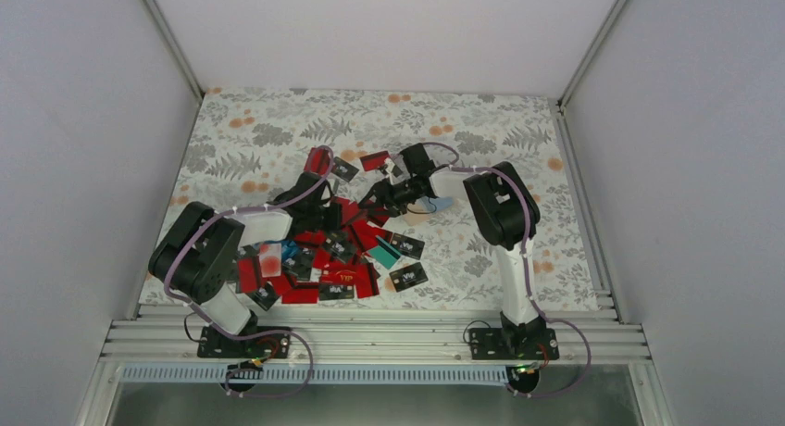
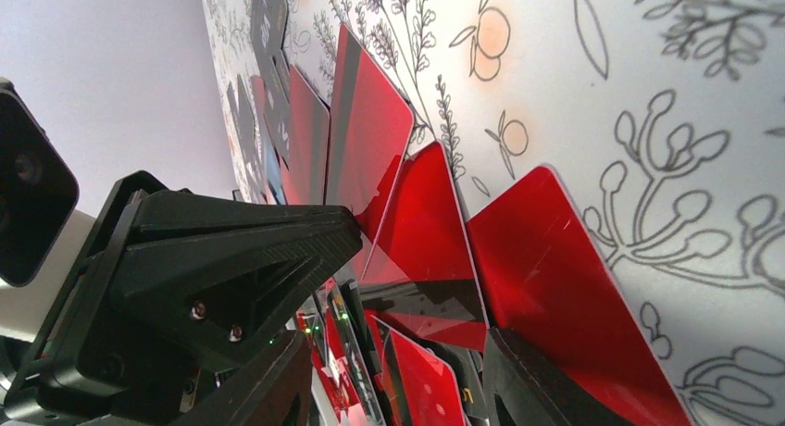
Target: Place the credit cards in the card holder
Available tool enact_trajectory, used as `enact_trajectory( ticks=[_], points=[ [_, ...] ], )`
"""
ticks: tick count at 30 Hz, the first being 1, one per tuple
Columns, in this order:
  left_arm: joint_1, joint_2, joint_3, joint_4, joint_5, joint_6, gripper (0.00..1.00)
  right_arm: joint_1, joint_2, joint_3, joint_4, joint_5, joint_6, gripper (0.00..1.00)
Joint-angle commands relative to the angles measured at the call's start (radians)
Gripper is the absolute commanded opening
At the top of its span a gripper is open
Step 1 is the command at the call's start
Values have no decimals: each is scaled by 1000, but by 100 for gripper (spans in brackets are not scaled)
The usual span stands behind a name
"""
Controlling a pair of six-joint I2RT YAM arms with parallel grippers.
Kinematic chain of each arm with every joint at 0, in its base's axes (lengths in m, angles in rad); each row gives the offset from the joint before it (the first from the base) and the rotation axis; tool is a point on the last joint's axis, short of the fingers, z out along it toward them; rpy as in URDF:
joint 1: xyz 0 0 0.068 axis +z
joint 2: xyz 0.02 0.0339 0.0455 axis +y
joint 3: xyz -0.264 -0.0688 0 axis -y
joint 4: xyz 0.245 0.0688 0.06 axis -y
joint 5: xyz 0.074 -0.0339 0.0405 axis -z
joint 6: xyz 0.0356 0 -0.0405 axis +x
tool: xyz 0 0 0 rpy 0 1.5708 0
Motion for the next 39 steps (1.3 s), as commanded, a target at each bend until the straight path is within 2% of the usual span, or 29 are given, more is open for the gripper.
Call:
enact_trajectory(
  ticks=[1,12,25,31,39],
  points=[
    [-1,19,-37,-72,21,-12,2,18,11,-11,26,-96,21,48],
    [0,4,-40,-65,50,-24,2,40,-42,-4,33,-138,32,48],
    [-7,-42,-94,-45,92,-54,2,94,-88,-8,19,-105,40,48],
    [-12,-130,-114,-73,81,-61,2,101,-145,-17,-103,48,-62,48],
    [-23,-271,-130,-164,64,-61,3,116,-244,-111,-180,215,-234,49]
  ],
)
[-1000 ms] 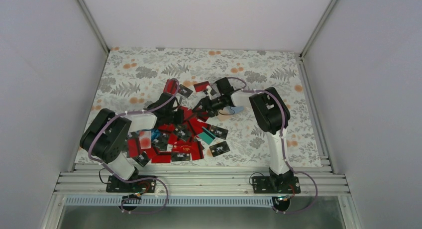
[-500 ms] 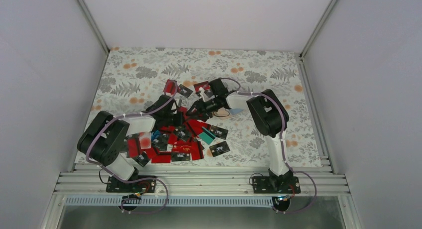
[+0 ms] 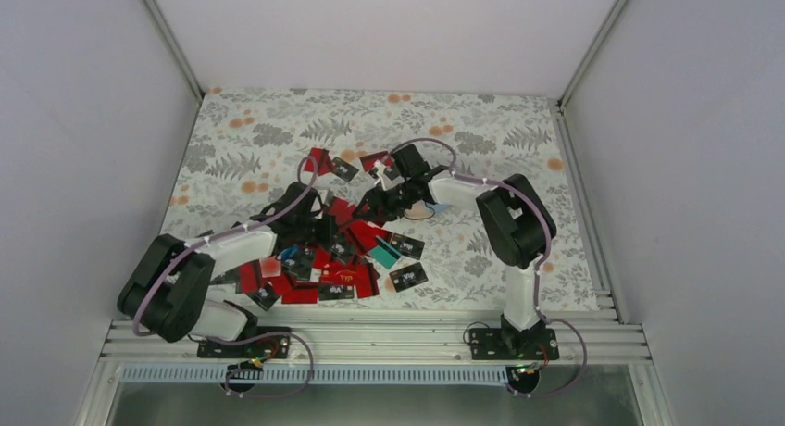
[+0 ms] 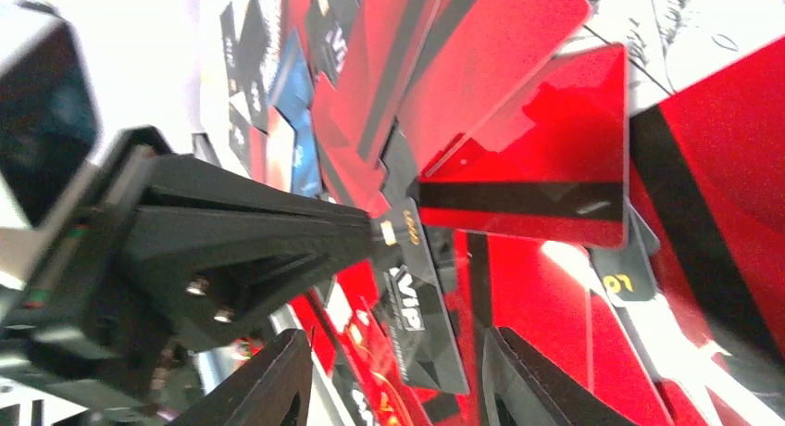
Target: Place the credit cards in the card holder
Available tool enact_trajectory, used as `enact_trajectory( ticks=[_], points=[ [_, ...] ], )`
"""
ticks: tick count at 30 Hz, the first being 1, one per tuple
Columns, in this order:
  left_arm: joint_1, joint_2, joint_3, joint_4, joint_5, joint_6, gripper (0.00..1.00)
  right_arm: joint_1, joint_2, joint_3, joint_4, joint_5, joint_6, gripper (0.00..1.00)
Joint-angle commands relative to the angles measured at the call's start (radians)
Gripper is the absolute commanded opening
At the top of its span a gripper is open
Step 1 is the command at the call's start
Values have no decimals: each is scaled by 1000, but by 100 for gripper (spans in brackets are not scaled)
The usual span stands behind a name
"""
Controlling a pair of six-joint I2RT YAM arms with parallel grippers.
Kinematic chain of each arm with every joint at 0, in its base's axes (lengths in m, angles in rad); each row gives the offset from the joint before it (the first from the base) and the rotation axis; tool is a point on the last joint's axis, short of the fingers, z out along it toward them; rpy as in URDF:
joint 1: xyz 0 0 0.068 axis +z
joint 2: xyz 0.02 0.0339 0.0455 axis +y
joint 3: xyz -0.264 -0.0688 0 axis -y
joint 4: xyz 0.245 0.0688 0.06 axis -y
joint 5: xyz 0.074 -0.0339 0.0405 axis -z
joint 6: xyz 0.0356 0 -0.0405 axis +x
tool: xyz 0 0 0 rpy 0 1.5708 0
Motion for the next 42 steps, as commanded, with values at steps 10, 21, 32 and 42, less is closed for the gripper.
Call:
enact_trajectory(
  ticks=[10,21,32,42],
  points=[
    [-163,-100,-45,-140,-110,-93,4,79,-230,-197,-149,363,-189,46],
    [-317,-91,14,-139,-121,-135,6,95,-485,-455,-200,573,-88,46],
    [-439,162,193,-25,-87,-119,6,95,-548,-552,-234,741,35,43],
    [-480,273,211,12,-30,-110,6,139,-515,-605,-179,613,39,41]
  ],
)
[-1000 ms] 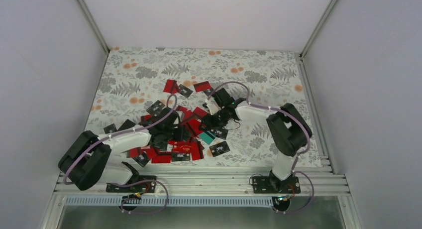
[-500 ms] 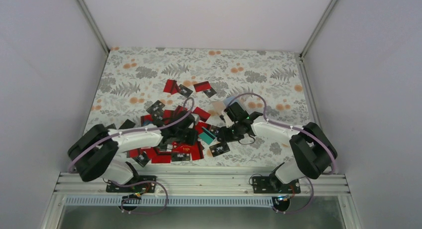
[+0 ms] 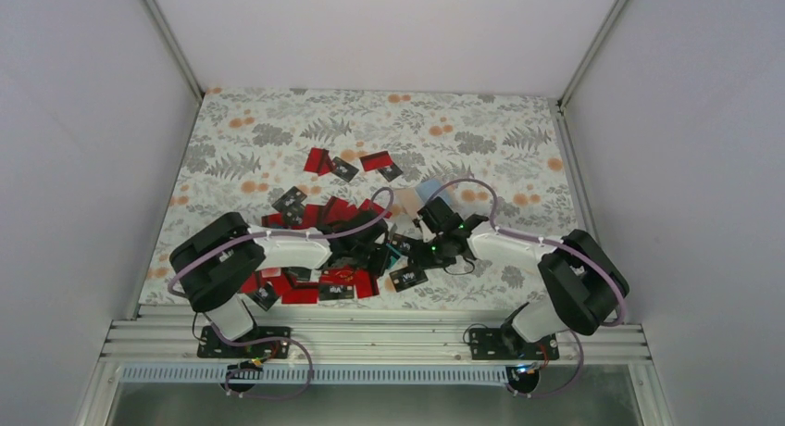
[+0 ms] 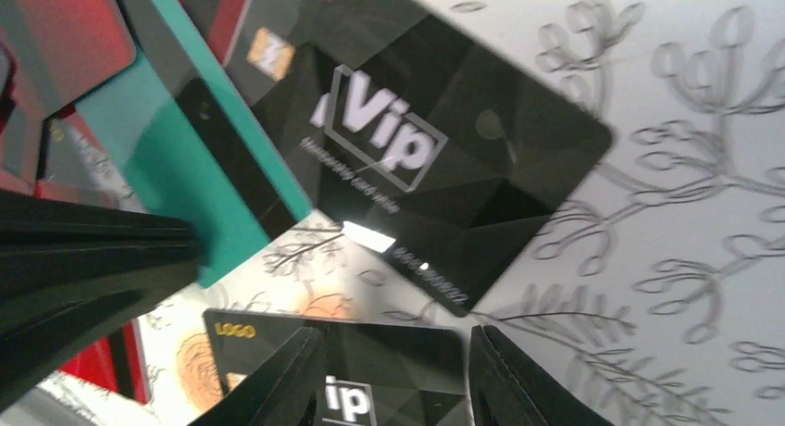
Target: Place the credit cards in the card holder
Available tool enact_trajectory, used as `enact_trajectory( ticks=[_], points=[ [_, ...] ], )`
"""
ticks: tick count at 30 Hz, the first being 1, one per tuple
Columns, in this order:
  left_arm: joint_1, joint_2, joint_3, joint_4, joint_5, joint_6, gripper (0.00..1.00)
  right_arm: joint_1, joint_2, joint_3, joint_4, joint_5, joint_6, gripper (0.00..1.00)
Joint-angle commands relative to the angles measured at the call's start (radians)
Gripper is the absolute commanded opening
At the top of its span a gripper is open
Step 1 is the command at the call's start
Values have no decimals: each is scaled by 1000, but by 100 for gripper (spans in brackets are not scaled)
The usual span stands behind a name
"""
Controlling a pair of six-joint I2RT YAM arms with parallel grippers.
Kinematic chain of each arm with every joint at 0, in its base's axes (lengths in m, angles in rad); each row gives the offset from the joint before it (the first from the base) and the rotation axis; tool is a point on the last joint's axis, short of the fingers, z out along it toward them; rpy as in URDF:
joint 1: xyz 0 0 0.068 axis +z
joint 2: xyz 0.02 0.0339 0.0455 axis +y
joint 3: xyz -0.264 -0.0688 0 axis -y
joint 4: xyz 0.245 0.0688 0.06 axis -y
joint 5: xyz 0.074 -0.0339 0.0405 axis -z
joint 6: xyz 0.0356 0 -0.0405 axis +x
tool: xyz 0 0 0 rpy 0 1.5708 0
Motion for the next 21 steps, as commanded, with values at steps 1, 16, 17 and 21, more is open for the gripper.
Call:
enact_trajectory(
  ticks=[1,16,17,21],
  points=[
    [-19,46,21,34,42,13,6,51,19,-41,-1,-60,17,41],
    [-76,-24,-127,77,57,-72,6,156,41,-67,44,-144,54,40],
    [-76,-31,-132,78,55,-75,6,158,42,-65,45,-149,54,40],
    [-80,-45,-140,80,56,-81,6,167,33,-59,45,-162,54,40]
  ],
)
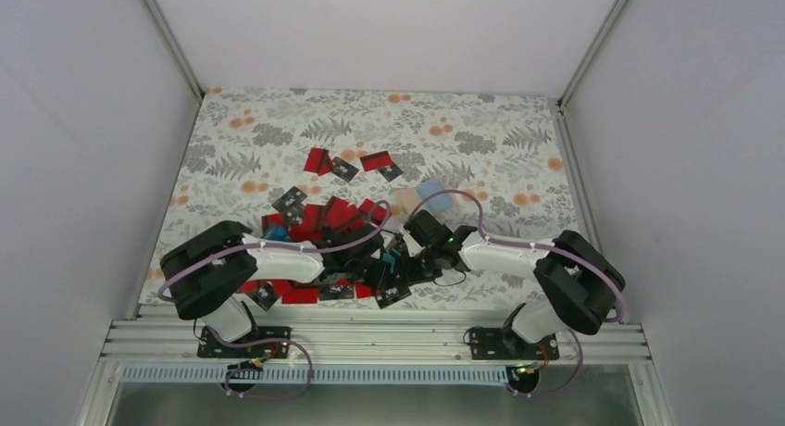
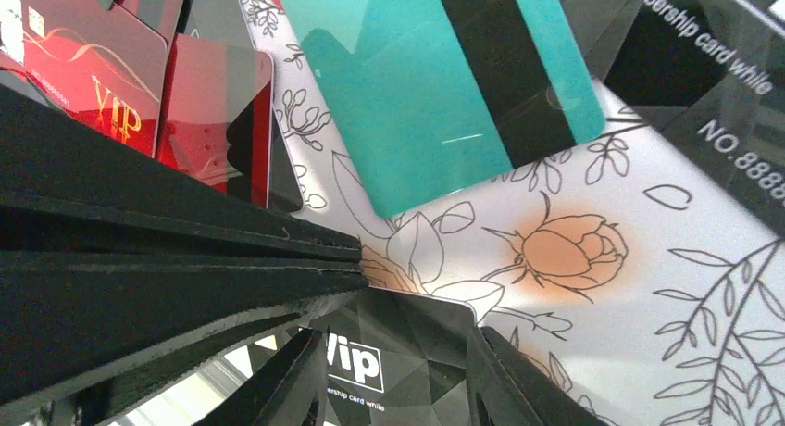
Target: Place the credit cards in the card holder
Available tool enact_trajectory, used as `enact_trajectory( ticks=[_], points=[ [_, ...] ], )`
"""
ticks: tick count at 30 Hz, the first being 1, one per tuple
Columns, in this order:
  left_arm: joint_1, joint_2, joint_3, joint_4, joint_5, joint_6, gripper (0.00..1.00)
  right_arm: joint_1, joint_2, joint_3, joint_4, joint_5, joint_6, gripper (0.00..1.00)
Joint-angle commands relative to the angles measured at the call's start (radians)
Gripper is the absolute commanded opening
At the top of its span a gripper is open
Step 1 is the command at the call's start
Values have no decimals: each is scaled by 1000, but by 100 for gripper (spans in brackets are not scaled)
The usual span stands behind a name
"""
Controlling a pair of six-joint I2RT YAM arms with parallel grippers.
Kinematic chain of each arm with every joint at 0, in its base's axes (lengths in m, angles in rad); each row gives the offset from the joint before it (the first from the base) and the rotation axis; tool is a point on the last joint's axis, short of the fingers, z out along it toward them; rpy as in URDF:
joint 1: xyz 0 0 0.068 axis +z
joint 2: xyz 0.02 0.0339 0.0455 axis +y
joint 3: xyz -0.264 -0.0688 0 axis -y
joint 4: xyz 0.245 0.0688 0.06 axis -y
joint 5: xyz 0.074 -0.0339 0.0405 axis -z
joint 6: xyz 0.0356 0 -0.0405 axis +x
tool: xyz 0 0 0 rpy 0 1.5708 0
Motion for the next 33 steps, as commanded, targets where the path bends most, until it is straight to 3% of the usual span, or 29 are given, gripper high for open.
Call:
enact_trajectory(
  ticks=[1,11,19,24,29,33],
  points=[
    [-13,-7,-27,-38,1,-24,6,24,23,-27,-41,-19,8,41],
    [-34,-56,-85,-27,-3,-70,6,34,47,-30,18,-85,-3,41],
    [-44,-119,-77,-59,-57,-71,7,36,69,-5,-2,-43,-18,40],
    [-45,-168,-45,-113,-88,-53,19,36,34,23,-52,23,-19,41],
    [-51,-215,-39,-185,-90,-20,20,36,-45,32,-106,38,17,41],
    [-121,-284,-29,-259,-142,22,25,36,-90,21,-129,26,47,43]
  ],
)
